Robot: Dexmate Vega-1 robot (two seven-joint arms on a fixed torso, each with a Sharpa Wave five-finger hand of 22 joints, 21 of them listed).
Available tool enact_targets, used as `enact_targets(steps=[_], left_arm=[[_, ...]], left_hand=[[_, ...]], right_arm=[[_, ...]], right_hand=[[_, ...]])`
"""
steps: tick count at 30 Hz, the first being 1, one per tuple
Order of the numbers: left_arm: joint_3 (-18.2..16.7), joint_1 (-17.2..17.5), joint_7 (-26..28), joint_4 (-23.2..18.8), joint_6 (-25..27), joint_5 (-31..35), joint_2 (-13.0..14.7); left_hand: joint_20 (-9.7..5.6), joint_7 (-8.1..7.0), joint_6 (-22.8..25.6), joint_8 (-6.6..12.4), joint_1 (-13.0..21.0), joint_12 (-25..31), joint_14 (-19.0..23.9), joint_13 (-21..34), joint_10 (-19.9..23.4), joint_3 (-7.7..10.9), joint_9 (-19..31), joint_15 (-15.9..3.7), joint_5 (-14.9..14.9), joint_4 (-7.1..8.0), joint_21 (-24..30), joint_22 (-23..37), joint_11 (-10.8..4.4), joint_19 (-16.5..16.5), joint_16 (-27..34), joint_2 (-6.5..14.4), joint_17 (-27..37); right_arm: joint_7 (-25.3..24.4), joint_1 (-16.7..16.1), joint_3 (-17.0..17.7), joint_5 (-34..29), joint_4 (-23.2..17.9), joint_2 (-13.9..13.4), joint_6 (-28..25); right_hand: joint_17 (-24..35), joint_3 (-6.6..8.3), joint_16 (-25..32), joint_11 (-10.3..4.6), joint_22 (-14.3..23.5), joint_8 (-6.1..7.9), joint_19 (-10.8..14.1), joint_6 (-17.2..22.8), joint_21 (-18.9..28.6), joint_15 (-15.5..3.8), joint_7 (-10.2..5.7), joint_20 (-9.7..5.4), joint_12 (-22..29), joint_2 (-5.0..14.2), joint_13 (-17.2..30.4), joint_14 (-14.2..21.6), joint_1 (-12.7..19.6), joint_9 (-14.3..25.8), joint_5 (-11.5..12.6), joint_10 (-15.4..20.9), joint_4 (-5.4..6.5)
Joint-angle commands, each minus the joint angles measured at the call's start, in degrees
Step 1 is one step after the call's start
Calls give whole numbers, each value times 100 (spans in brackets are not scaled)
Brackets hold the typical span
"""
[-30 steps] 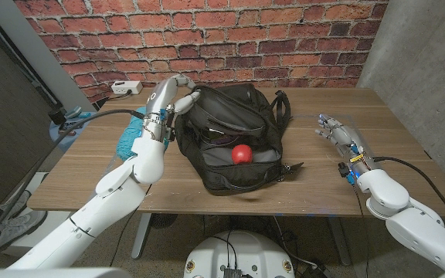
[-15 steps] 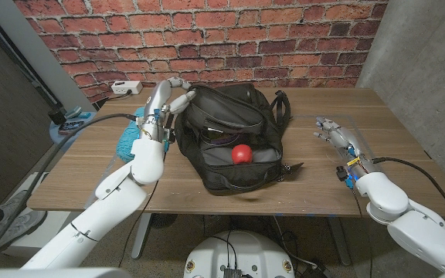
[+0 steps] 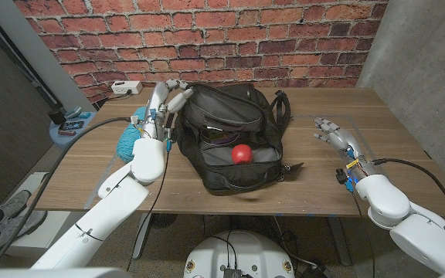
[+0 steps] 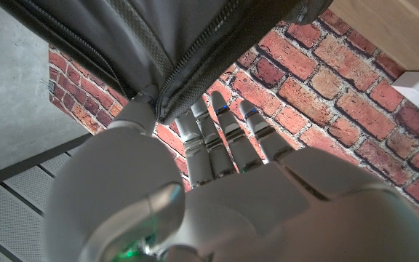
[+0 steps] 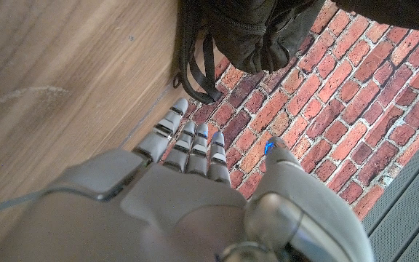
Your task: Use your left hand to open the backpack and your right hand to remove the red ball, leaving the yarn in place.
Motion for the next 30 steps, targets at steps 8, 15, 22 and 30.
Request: enact_targets(steps=[8,15,22,30], left_arm=[[-74,-239,-70,119,47,-797,-31],[-71,-308,-56,173,49,-1009,-48],[-34,-376,-27,269,-57,-1079,-17],[-68,-416,-23,325,-68,-1326,-37]], left_hand=[[-9,20,-39,48,138,58,10,54,19,-7,27,45,58,-6,-4,20,27,-16,-9,158,41],[-4,34,-40,62,128,61,9,73,7,-11,23,48,78,6,-1,22,29,-23,-14,165,57],[-1,31,-61,73,133,63,0,89,-5,-13,29,67,94,4,1,23,46,-31,-19,172,72],[8,31,-71,82,125,75,6,105,10,-8,26,66,114,7,2,24,48,-40,-31,170,73]], right_arm=[[-21,-441,232,-326,-671,70,-604],[2,-462,177,-498,-921,9,-934],[-20,-556,184,-711,-1277,-88,-1379],[-22,-779,251,-921,-1708,-140,-1814]], right_hand=[[6,18,53,12,11,14,54,57,40,22,-25,14,45,-15,30,46,129,22,-7,42,-76],[4,29,55,27,11,22,55,79,39,22,-30,15,52,-5,30,53,161,22,-8,63,-104],[-4,45,58,16,10,34,64,114,41,30,-42,12,70,-5,31,71,209,23,-10,111,-147],[-12,59,61,20,10,50,78,164,45,24,-42,15,87,-7,35,92,261,23,-13,160,-192]])
